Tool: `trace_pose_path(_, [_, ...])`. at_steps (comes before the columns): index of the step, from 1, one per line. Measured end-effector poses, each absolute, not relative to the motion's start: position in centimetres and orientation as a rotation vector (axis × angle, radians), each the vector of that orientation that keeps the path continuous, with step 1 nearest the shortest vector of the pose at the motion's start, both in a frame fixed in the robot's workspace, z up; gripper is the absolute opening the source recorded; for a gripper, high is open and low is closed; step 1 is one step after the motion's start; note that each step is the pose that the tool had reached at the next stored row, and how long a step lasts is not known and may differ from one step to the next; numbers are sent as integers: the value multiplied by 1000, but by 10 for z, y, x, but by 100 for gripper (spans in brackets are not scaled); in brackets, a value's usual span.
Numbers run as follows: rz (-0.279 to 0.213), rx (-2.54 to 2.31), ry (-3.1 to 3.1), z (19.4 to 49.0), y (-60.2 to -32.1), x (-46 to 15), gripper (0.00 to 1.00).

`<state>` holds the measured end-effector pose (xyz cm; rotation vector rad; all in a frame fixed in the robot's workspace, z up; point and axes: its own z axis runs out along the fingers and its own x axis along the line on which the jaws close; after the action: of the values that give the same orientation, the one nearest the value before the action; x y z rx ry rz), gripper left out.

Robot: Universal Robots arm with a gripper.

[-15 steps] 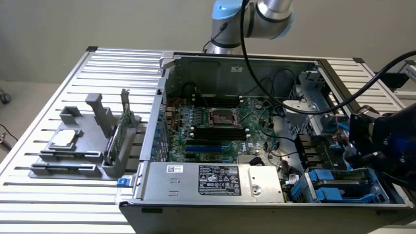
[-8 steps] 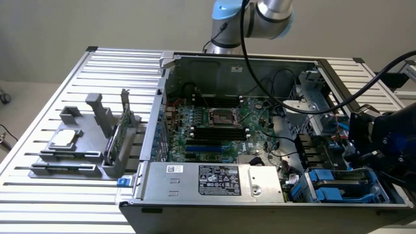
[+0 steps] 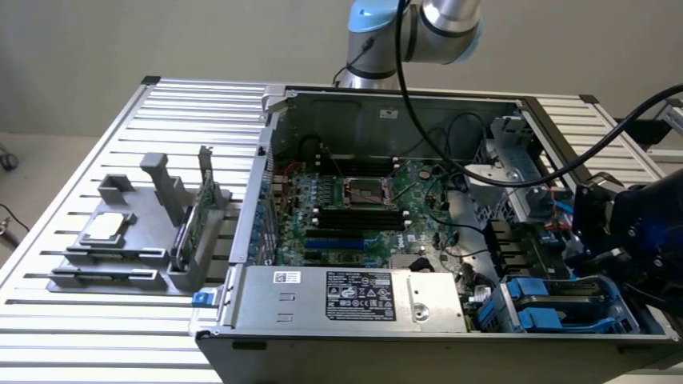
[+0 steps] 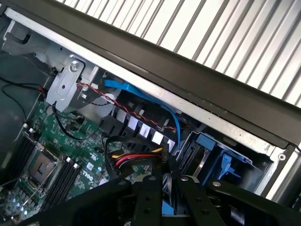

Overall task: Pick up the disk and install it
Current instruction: 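Insert the first disk wire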

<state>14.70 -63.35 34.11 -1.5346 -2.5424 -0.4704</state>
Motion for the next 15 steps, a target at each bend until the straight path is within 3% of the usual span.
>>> trace_pose_path(15, [-413, -1640, -2498, 342, -634, 147, 17])
